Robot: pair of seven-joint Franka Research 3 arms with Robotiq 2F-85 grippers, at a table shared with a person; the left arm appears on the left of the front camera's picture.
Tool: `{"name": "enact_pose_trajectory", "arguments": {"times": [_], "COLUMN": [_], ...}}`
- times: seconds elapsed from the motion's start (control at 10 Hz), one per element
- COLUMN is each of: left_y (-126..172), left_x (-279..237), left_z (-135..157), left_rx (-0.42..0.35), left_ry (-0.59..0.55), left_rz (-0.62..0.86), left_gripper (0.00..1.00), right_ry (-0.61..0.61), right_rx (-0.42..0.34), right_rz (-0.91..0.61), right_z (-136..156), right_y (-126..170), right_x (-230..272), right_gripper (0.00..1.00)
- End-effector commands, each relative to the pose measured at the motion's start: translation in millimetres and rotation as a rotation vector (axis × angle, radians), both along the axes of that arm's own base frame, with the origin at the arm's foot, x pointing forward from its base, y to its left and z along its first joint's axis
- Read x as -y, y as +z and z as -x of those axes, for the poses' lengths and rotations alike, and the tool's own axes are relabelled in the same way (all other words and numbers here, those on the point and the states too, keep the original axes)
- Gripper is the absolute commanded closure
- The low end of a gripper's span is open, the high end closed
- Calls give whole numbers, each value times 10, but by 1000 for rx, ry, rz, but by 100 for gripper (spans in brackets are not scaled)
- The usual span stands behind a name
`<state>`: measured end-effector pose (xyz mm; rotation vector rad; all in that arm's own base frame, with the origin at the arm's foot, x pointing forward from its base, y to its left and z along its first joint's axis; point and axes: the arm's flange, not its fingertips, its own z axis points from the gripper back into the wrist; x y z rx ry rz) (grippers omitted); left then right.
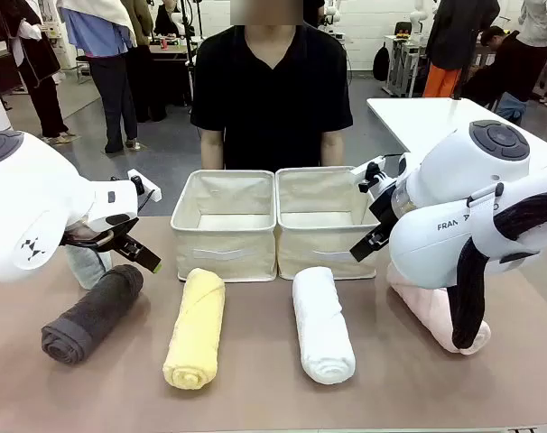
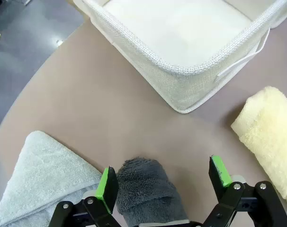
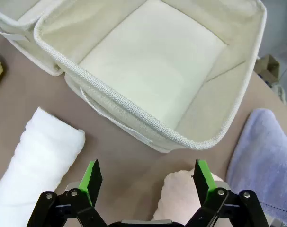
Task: Sort the towels based on their folding style.
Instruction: Pick up one triangle-folded towel and place it in the left Fabric basket.
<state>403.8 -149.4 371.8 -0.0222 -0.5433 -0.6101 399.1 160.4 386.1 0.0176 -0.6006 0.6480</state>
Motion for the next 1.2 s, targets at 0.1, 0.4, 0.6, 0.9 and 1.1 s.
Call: {"name": "enact_pose_trajectory", "arguments": {"times": [0.1, 0.4, 0.6, 0.9, 1.1], "left_y": [0, 0, 0, 0, 0], "left_x": [1, 1, 1, 1, 1], "left_z": [0, 0, 0, 0, 0], "left_rx": [0, 0, 0, 0, 0], "left_ry": [0, 0, 0, 0, 0], "left_rz": [0, 0, 0, 0, 0], "left_gripper": [0, 0, 0, 0, 0], "right_ry": [-1, -1, -1, -1, -1], "right_rx": [8, 8, 8, 8, 8], "right_rz": [-3, -3, -3, -3, -3], "right_z": [-6, -6, -6, -6, -6], "right_y": [35, 35, 35, 35, 35], "right_x": [0, 0, 0, 0, 0], "right_gripper": [0, 0, 0, 0, 0]}}
